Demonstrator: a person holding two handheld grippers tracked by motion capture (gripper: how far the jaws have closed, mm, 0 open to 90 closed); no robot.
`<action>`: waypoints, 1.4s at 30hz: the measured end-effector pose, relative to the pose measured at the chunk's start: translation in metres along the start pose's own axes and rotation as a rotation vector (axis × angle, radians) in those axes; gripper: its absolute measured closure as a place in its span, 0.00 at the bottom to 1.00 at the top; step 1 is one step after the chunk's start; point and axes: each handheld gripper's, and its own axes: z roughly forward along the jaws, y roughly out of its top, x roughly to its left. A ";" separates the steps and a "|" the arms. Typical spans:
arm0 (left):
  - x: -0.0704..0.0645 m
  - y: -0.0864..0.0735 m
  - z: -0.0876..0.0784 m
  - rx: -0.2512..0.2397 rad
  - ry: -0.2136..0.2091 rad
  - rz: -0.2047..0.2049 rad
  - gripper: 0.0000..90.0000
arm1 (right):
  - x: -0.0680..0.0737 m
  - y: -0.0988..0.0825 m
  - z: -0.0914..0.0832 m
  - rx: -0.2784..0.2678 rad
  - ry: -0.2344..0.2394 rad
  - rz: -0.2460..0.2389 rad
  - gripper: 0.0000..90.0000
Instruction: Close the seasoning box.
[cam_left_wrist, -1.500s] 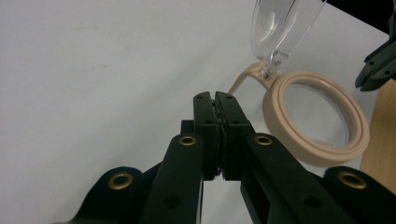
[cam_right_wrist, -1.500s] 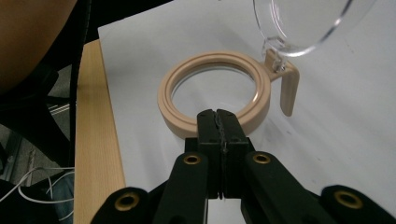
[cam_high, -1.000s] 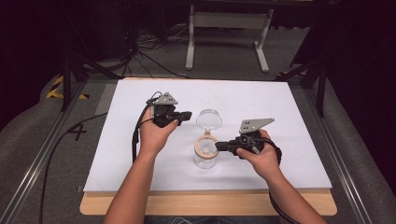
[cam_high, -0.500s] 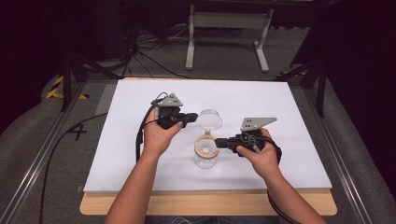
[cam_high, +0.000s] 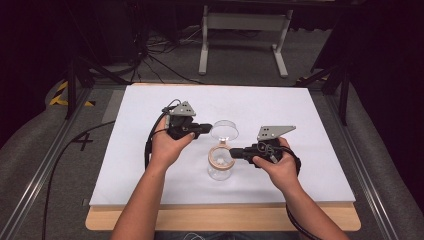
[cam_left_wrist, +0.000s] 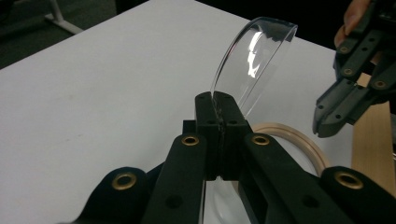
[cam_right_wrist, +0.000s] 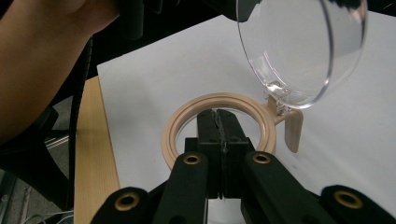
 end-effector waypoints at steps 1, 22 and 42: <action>-0.001 0.000 0.000 0.005 -0.003 -0.006 1.00 | 0.000 0.000 0.000 0.001 -0.001 0.001 1.00; -0.008 -0.005 -0.011 0.176 -0.032 0.004 0.98 | 0.003 0.000 -0.001 0.015 0.018 -0.006 1.00; 0.017 -0.024 -0.047 0.256 0.043 -0.090 0.95 | 0.011 -0.002 0.003 0.117 0.059 -0.009 1.00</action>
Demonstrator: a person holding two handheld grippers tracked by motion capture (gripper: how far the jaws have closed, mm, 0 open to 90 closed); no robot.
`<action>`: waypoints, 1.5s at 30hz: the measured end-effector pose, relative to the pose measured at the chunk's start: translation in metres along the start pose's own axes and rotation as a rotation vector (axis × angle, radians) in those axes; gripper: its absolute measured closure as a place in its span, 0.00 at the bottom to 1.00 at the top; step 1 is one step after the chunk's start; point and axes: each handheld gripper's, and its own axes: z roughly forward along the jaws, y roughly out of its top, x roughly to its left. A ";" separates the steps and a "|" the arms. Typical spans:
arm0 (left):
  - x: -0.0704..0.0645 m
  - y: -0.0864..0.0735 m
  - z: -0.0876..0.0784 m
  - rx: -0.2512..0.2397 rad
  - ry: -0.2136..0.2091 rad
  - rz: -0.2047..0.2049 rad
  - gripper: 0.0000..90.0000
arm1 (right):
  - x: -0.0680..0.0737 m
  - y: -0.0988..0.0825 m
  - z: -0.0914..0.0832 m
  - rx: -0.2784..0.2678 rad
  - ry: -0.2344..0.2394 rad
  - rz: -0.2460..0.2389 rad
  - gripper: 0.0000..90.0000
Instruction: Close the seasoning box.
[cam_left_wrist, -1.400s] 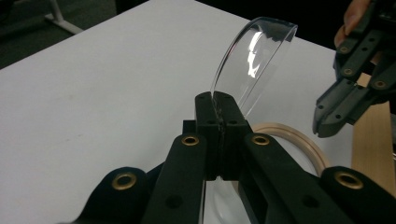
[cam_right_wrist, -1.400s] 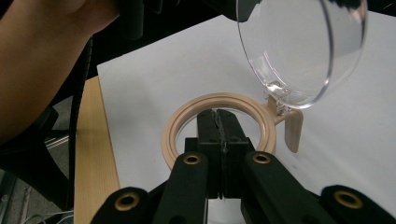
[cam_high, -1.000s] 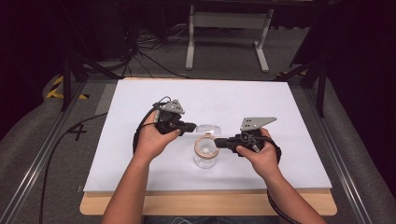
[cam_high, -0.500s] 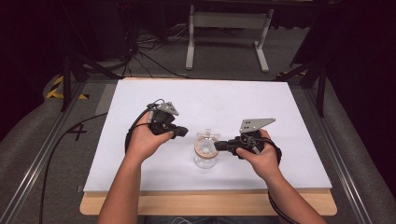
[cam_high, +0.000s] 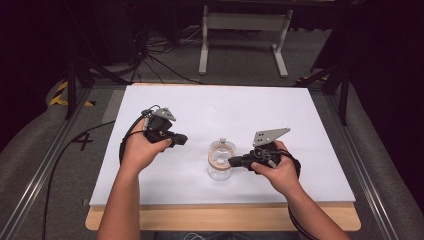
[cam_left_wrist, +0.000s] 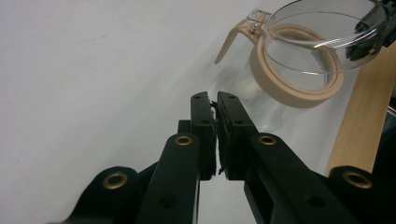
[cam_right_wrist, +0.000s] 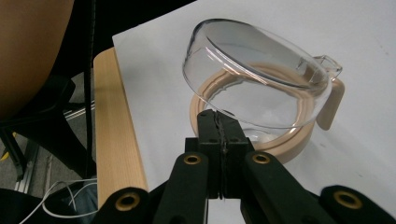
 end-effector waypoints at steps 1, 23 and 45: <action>0.001 -0.001 -0.001 0.003 0.005 -0.002 0.95 | 0.000 0.000 0.000 0.005 0.002 0.000 1.00; 0.005 -0.016 -0.011 0.019 0.043 -0.038 0.91 | -0.014 0.002 -0.036 -0.090 -0.085 0.023 0.94; 0.032 -0.037 0.004 0.036 0.071 -0.140 0.86 | -0.106 -0.061 -0.090 -0.098 -0.444 0.238 0.66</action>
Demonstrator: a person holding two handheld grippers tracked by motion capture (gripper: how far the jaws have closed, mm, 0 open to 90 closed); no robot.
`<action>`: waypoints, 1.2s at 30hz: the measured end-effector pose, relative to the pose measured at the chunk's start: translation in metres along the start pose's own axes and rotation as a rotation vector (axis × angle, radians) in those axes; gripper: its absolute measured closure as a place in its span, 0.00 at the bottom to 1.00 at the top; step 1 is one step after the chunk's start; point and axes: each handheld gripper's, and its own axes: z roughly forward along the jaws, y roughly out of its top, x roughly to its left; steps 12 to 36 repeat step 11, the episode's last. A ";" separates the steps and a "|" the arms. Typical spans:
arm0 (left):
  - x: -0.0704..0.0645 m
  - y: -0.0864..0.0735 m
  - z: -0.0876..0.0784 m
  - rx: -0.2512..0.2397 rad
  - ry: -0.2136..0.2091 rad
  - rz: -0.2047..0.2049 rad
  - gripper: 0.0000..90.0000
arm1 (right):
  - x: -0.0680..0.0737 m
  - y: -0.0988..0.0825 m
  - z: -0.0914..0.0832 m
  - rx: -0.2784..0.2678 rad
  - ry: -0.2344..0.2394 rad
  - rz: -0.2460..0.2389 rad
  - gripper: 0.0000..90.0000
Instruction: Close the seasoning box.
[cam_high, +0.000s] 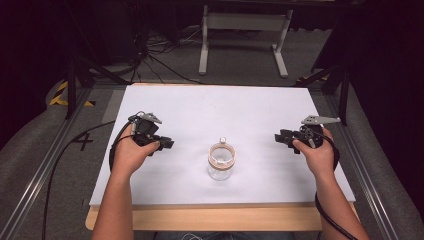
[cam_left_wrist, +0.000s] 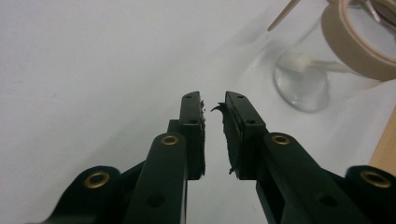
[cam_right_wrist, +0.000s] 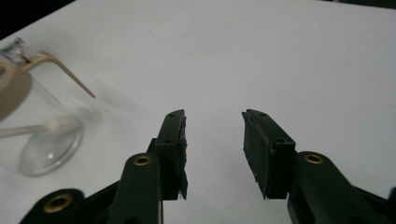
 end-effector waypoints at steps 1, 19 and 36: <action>0.002 -0.001 0.002 -0.003 -0.002 -0.005 0.86 | -0.003 -0.003 0.002 0.006 -0.006 0.010 0.64; 0.013 -0.007 0.013 0.025 0.024 -0.038 0.76 | -0.021 -0.022 0.018 0.063 -0.046 0.023 0.57; 0.013 -0.007 0.013 0.025 0.024 -0.038 0.76 | -0.021 -0.022 0.018 0.063 -0.046 0.023 0.57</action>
